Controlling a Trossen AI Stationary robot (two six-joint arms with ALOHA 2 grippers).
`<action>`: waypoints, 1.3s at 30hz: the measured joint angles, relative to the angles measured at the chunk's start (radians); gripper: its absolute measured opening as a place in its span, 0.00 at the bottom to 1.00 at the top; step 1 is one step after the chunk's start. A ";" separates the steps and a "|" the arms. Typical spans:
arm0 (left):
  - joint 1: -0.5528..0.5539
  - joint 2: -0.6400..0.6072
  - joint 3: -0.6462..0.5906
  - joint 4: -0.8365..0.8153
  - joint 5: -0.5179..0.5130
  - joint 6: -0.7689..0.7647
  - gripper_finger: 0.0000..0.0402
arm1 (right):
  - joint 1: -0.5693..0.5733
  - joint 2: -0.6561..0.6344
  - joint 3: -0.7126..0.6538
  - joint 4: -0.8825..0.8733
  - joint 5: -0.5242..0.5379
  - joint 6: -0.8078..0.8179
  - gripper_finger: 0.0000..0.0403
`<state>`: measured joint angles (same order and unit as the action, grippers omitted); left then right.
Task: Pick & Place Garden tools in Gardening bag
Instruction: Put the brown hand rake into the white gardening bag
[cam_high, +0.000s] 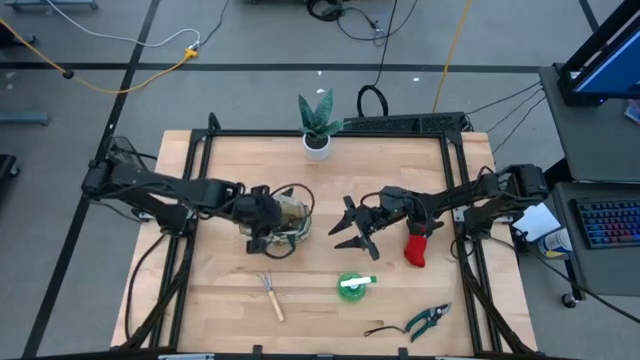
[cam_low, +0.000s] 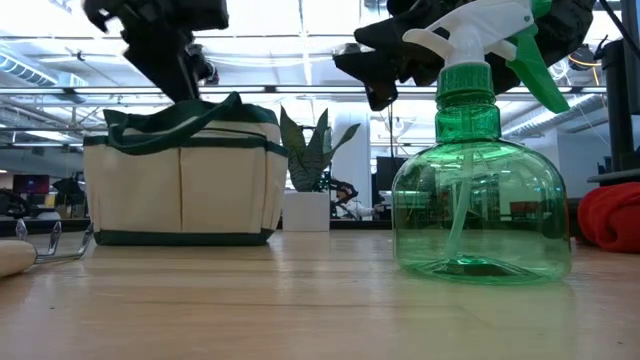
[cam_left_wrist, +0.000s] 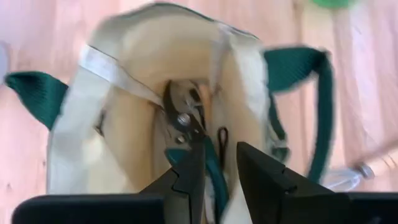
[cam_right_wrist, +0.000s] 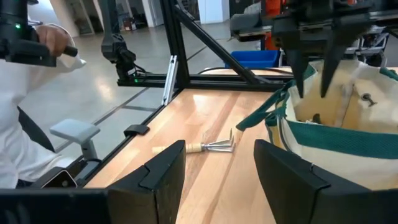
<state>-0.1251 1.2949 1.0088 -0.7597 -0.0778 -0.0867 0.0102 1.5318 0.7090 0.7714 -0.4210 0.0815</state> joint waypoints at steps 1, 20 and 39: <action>-0.011 -0.005 0.000 0.000 0.000 0.002 0.24 | 0.001 0.000 0.000 -0.001 0.000 0.000 0.46; -0.251 -0.021 0.000 0.078 -0.002 0.001 0.24 | 0.005 0.000 0.000 0.002 0.000 0.003 0.46; -0.398 0.082 0.000 0.177 -0.018 0.066 0.24 | 0.005 0.000 0.000 0.001 0.000 -0.001 0.46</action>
<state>-0.5226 1.3767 1.0093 -0.5831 -0.0957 -0.0208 0.0151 1.5316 0.7090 0.7723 -0.4210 0.0802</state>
